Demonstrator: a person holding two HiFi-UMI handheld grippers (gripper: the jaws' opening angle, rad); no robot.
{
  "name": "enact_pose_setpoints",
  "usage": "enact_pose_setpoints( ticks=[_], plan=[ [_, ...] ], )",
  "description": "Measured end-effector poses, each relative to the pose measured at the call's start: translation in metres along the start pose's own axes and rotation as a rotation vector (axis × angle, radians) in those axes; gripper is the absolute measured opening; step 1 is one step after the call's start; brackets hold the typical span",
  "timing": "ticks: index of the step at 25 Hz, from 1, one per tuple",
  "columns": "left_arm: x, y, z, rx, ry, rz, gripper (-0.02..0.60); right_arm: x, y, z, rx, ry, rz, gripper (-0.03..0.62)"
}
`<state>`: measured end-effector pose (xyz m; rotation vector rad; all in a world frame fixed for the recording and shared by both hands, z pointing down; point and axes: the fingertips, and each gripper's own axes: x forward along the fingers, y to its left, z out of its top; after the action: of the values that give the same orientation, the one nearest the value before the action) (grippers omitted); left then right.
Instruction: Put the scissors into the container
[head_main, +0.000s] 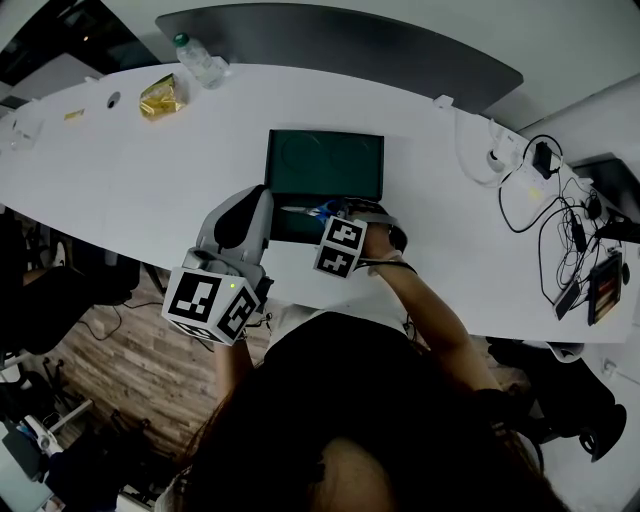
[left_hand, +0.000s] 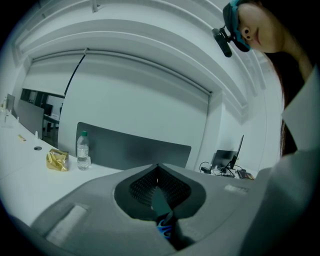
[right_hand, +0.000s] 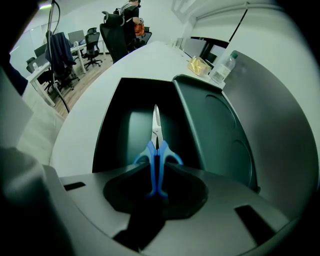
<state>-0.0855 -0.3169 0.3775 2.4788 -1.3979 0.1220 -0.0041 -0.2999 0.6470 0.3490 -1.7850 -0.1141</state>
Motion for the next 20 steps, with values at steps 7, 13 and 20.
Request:
enact_pose_setpoints(
  ticks=[7, 13, 20],
  plan=[
    [0.0014, -0.0015, -0.0013, 0.0, 0.006, 0.001, 0.011, 0.0029, 0.0016, -0.0009, -0.006, 0.012, 0.008, 0.091],
    [0.002, -0.0035, -0.0013, 0.006, 0.006, -0.002, 0.011, 0.0026, 0.0015, -0.0008, -0.004, 0.011, 0.011, 0.092],
    [0.0029, -0.0067, -0.0043, 0.008, 0.015, -0.008, 0.011, 0.0019, 0.0013, -0.001, -0.006, 0.006, 0.013, 0.093]
  ],
)
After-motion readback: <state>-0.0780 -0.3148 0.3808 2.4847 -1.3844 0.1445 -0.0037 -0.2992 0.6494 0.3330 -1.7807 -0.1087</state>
